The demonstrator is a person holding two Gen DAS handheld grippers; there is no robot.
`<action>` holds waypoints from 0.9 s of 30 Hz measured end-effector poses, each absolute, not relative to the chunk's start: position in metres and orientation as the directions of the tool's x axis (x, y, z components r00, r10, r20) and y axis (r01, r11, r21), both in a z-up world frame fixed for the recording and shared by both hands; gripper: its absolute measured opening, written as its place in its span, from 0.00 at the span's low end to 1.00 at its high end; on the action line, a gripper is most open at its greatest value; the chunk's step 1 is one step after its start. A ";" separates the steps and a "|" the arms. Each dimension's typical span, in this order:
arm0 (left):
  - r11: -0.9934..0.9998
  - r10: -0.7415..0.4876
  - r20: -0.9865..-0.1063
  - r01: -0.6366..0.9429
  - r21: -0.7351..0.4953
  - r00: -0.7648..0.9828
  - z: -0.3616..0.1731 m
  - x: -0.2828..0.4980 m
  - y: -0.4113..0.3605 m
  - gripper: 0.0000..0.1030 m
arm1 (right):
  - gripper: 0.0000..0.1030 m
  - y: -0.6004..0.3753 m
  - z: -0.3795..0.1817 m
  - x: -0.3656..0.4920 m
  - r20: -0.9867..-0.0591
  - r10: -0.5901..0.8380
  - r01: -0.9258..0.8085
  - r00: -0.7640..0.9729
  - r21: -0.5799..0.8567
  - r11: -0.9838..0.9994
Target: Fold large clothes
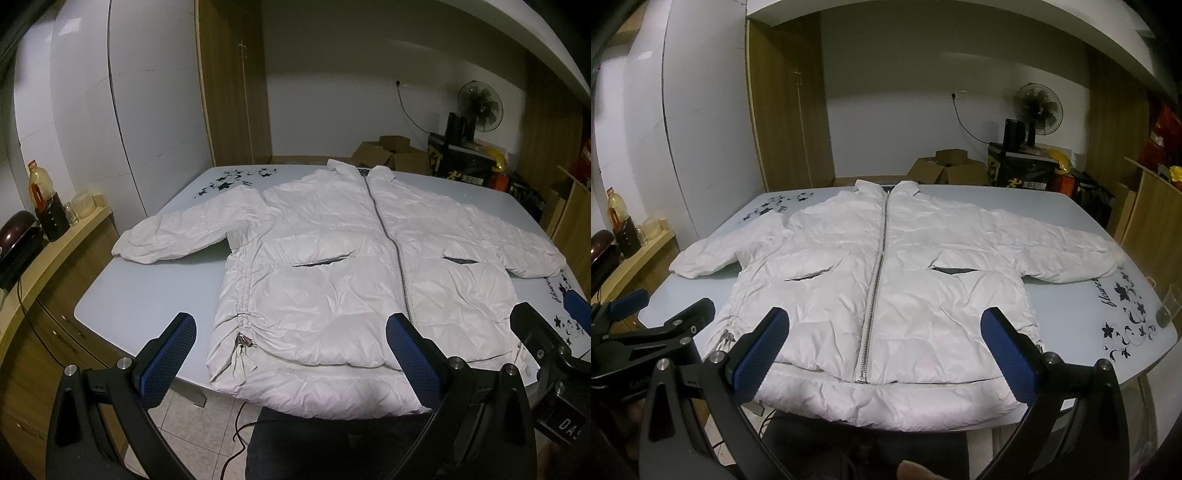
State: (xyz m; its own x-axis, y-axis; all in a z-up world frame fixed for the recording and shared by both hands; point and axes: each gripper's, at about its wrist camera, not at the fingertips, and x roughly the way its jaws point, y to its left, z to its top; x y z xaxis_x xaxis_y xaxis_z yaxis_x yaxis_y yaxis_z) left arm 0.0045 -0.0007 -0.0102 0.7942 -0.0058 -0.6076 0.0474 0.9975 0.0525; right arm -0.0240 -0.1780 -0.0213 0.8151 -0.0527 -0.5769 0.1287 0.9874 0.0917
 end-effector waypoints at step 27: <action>0.998 -0.012 -0.641 0.051 0.042 0.767 -0.014 0.004 -0.003 1.00 | 1.00 -0.173 -0.020 -0.024 -0.579 -0.060 0.132 0.813 0.082 0.988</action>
